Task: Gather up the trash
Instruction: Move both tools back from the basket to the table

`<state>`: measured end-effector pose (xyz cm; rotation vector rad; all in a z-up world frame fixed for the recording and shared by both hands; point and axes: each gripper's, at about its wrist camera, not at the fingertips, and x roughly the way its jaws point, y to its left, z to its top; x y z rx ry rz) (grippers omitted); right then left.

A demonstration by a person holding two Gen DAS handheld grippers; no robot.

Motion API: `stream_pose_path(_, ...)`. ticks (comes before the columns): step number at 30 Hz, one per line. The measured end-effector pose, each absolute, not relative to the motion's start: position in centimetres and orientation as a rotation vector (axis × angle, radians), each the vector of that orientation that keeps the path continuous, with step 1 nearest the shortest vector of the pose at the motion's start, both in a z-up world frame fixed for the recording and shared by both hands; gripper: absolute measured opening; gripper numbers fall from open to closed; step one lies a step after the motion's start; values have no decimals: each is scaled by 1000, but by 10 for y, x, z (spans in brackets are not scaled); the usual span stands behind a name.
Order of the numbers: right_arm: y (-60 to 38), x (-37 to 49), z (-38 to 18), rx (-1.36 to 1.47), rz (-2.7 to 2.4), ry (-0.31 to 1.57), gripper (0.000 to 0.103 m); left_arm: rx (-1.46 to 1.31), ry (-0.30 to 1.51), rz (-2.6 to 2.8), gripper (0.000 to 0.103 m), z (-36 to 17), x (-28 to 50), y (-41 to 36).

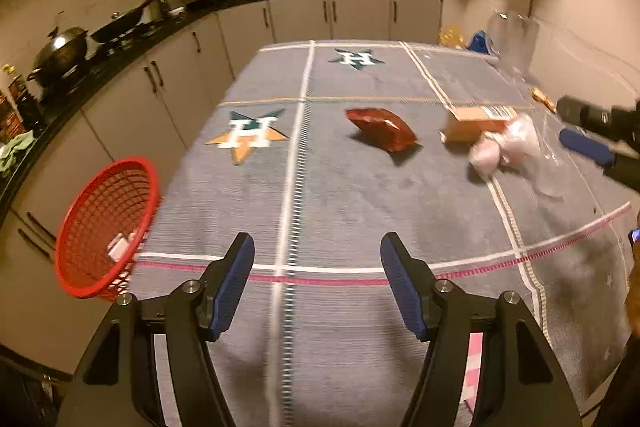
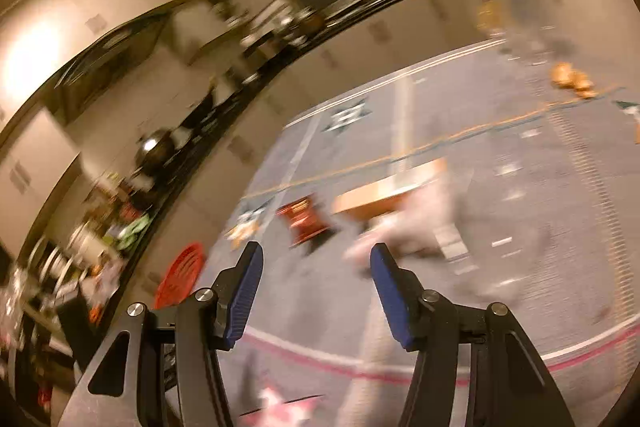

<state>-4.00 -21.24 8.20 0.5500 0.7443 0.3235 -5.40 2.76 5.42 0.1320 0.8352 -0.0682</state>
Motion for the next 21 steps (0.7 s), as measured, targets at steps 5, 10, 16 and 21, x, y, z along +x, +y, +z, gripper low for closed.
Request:
stream_pose_path(5,-248,-23,69,577,220,813,62,130,865,-101,65,49,-43,18)
stream_pose_path(10,-253,-8,65,533,146,835,62,104,883,-104,65,48,-36,23)
stream_pose_path(16,-253,4,57,427,99,864,62,109,899,-106,65,47,-26,27)
stream_pose_path(21,-261,1,54,448,94,837,62,103,889,-104,65,56,-15,26)
